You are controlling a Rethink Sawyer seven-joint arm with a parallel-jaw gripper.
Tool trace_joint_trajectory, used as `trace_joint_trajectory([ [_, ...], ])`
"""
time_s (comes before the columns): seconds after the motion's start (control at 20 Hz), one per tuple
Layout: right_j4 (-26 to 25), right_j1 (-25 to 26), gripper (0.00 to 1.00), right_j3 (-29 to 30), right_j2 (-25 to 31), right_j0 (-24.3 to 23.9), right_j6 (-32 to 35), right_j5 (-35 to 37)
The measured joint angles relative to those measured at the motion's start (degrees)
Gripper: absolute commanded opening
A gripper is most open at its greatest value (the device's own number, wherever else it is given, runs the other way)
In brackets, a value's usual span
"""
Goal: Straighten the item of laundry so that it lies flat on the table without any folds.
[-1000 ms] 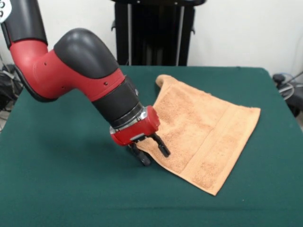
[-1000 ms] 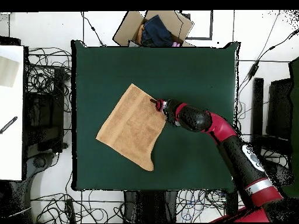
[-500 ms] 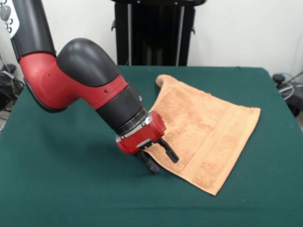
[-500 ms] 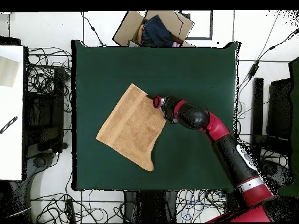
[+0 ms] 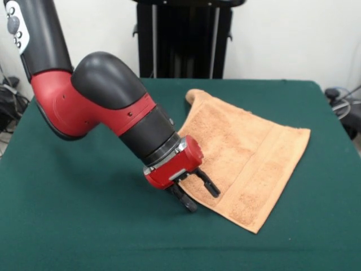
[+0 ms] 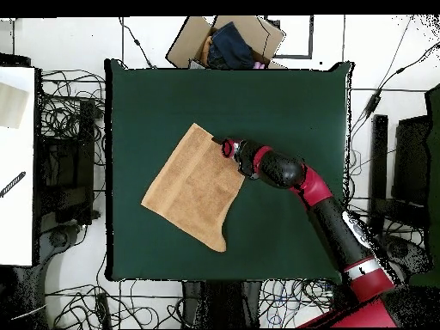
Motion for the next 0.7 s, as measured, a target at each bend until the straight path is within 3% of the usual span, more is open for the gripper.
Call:
trace_joint_trajectory([
  [0.35,0.4,-0.1,1.00,-0.3,0.0,0.4,0.0,0.2],
  [0.7,2.7,-0.7,1.00,-3.2,-0.1,2.4,-0.8,5.8],
])
